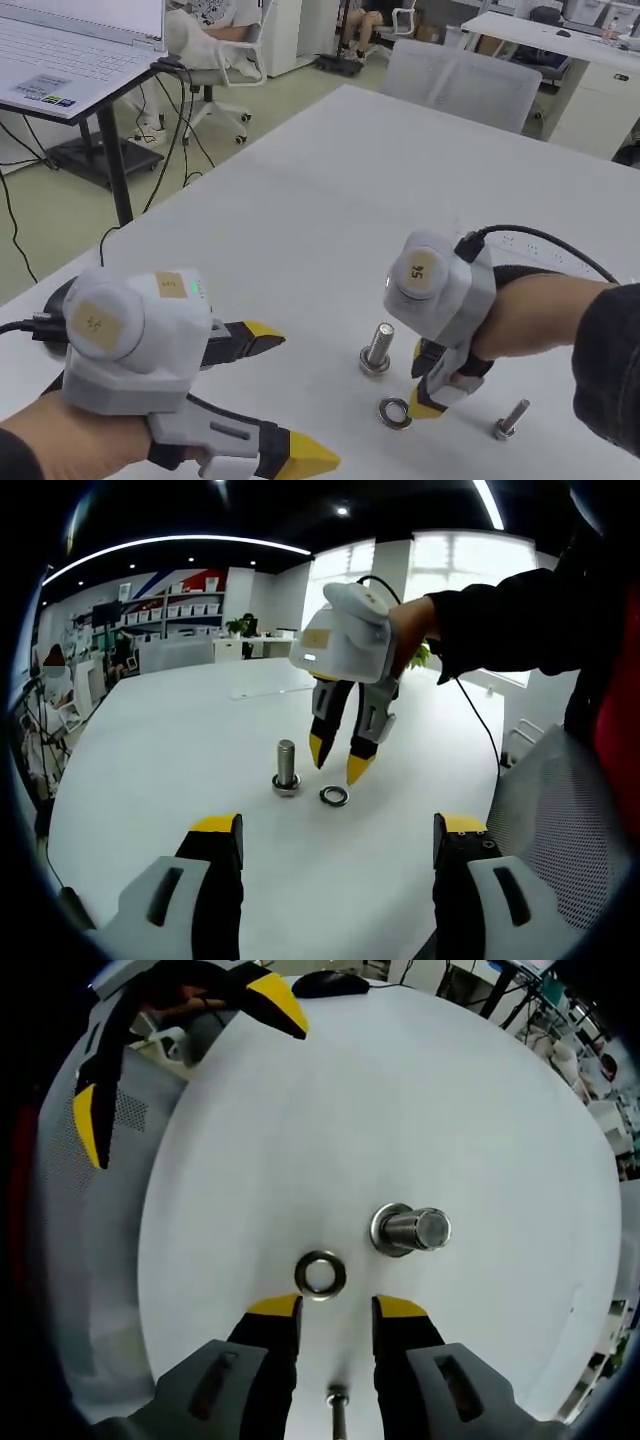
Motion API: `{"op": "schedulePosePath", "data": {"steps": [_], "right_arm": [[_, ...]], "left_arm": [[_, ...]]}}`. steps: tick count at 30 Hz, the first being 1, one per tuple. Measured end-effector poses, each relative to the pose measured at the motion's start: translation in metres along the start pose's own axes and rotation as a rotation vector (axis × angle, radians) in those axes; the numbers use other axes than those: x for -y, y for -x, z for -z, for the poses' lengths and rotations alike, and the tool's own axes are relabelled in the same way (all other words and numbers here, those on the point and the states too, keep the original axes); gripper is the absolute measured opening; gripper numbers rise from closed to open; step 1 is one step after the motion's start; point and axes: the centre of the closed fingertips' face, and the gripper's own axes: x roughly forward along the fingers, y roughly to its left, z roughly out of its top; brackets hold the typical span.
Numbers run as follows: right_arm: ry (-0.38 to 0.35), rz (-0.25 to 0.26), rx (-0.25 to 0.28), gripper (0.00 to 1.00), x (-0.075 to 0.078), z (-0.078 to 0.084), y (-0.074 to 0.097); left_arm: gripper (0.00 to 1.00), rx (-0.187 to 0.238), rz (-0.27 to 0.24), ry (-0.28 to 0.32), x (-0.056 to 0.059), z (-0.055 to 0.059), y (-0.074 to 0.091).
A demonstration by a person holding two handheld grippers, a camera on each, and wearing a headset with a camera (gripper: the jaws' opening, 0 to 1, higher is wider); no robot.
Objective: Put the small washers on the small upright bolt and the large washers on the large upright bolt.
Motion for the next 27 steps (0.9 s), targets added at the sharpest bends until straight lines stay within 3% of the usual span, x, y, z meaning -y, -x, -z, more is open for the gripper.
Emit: {"op": "schedulePosePath", "data": {"steps": [27], "right_arm": [[0.009,-0.025,0.011,0.29,-0.011,-0.007,-0.02]], "left_arm": [[0.77,0.007,-0.01,0.01,-0.002,0.001,0.001]]}}
